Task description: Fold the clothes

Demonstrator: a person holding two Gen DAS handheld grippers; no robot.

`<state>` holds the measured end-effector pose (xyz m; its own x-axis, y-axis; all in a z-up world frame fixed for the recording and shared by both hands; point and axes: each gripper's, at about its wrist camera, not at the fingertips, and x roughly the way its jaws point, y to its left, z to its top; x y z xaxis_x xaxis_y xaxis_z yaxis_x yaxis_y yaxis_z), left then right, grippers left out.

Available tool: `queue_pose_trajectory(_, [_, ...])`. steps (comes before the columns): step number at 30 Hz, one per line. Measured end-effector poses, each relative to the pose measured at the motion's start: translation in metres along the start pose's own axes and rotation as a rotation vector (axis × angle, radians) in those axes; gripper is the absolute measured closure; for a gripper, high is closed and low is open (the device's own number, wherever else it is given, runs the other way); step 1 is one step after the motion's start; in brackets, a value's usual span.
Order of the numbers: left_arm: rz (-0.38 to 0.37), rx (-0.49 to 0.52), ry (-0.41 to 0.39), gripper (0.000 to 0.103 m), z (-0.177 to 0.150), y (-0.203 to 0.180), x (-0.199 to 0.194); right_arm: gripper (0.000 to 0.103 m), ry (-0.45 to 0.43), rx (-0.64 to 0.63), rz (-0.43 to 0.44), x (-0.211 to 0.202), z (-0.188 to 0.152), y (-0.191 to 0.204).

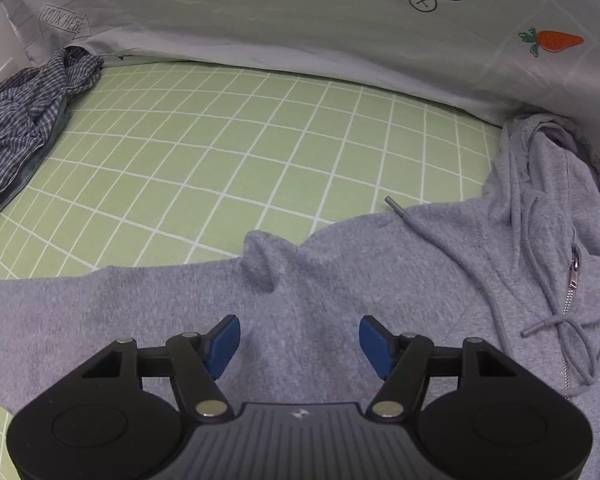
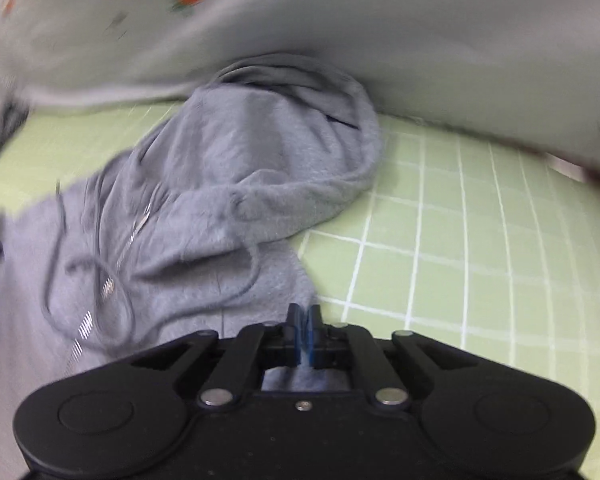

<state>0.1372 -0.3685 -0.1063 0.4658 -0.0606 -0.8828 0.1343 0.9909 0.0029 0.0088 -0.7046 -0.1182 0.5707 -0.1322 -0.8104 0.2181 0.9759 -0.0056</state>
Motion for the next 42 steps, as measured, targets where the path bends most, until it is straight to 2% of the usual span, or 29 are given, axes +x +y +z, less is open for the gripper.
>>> queue_pose_trajectory(2, [0.000,0.001,-0.004,0.036,0.001,-0.001,-0.001,0.100,-0.011,0.041,-0.067,0.003,-0.001,-0.007])
queue_pose_trajectory(4, [0.000,-0.002,-0.001,0.036,0.000,0.000,0.000,0.099,-0.021,0.174,-0.080,0.005,-0.001,-0.021])
queue_pose_trajectory(6, [0.001,-0.006,0.006,0.036,0.000,0.001,0.001,0.098,-0.043,0.163,-0.121,0.001,0.001,-0.012])
queue_pose_trajectory(7, [0.003,-0.007,0.011,0.035,-0.001,0.002,0.003,0.077,-0.057,0.146,-0.147,-0.001,0.002,-0.006])
queue_pose_trajectory(8, [0.007,-0.009,0.018,0.033,-0.001,0.002,0.004,0.038,-0.070,0.128,-0.174,-0.003,0.004,0.000])
queue_pose_trajectory(9, [0.011,-0.012,0.023,0.031,-0.002,0.003,0.006,0.017,-0.084,0.111,-0.200,-0.006,0.005,0.007])
queue_pose_trajectory(10, [0.015,-0.016,0.027,0.030,-0.003,0.004,0.007,0.001,-0.105,0.104,-0.208,-0.009,0.006,0.014])
queue_pose_trajectory(11, [0.016,-0.019,0.030,0.030,-0.004,0.006,0.007,0.001,-0.129,0.103,-0.208,-0.012,0.007,0.021])
queue_pose_trajectory(13, [0.016,-0.023,0.038,0.027,-0.005,0.007,0.009,0.001,-0.166,0.093,-0.189,-0.018,0.009,0.038])
queue_pose_trajectory(17, [0.034,-0.025,0.062,0.024,-0.008,0.010,0.011,0.002,-0.165,0.037,-0.060,-0.018,0.005,0.083])
queue_pose_trajectory(21, [0.030,-0.043,0.069,0.023,-0.011,0.016,0.010,0.020,-0.107,-0.027,0.060,-0.005,0.001,0.122])
queue_pose_trajectory(24, [0.027,-0.055,0.072,0.022,-0.012,0.020,0.010,0.042,-0.066,-0.049,0.079,0.007,-0.002,0.134])
queue_pose_trajectory(25, [0.025,-0.060,0.073,0.022,-0.011,0.021,0.009,0.053,-0.075,-0.059,0.074,0.008,-0.003,0.135])
queue_pose_trajectory(26, [0.024,-0.065,0.073,0.022,-0.010,0.022,0.008,0.071,-0.082,-0.079,0.064,0.009,-0.003,0.135])
queue_pose_trajectory(28, [0.020,-0.072,0.069,0.022,-0.009,0.023,0.004,0.096,-0.086,-0.098,0.071,0.006,-0.001,0.129])
queue_pose_trajectory(31, [0.005,-0.077,0.044,0.022,-0.009,0.024,-0.011,0.097,-0.127,-0.048,0.084,-0.011,0.005,0.113])
queue_pose_trajectory(35, [-0.031,-0.081,-0.018,0.022,-0.015,0.026,-0.047,0.097,-0.217,-0.025,0.074,-0.059,0.000,0.105])
queue_pose_trajectory(39, [-0.066,-0.089,-0.062,0.022,-0.032,0.030,-0.083,0.097,-0.270,0.026,0.109,-0.111,-0.022,0.108])
queue_pose_trajectory(40, [-0.072,-0.090,-0.064,0.021,-0.038,0.031,-0.089,0.096,-0.258,0.029,0.113,-0.117,-0.030,0.110])
queue_pose_trajectory(42, [-0.082,-0.092,-0.066,0.019,-0.049,0.033,-0.101,0.093,-0.160,0.027,0.092,-0.114,-0.046,0.117])
